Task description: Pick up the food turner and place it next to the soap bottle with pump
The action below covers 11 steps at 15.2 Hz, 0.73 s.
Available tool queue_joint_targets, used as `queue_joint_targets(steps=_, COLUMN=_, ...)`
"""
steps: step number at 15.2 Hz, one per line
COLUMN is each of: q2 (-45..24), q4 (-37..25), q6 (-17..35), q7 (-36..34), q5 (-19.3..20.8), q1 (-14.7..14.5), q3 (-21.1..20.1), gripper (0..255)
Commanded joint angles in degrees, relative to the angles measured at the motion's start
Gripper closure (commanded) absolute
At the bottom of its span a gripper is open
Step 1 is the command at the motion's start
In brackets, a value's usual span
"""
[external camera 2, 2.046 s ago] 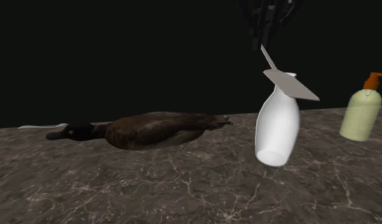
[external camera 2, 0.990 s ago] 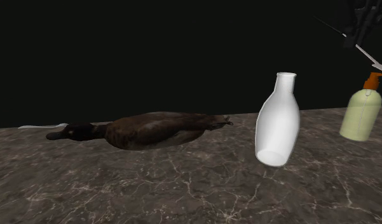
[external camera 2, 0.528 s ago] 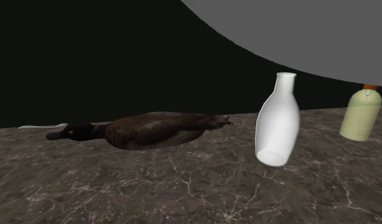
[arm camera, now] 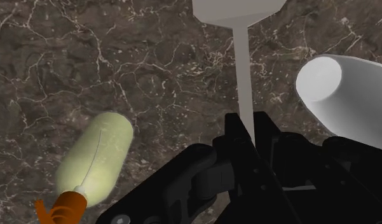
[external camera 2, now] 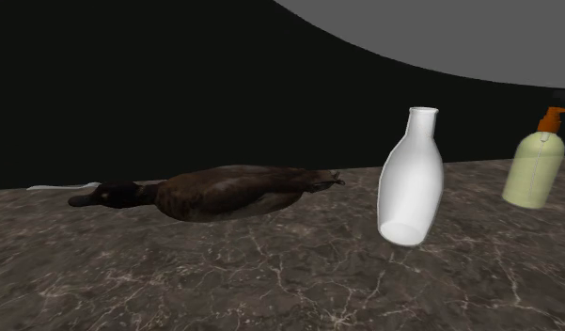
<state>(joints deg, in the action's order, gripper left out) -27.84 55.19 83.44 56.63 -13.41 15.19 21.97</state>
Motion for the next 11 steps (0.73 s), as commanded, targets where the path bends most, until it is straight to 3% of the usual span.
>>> queue_joint_targets(steps=1, q2=1.20, q4=3.58, q6=2.38, q7=0.27, q5=0.43, q1=-0.66, q3=0.14, gripper=255)
queue_joint_targets(steps=11, q2=4.51, q4=16.60, q6=12.09, q7=0.83, q5=1.56, q1=-2.86, q3=0.26, gripper=255)
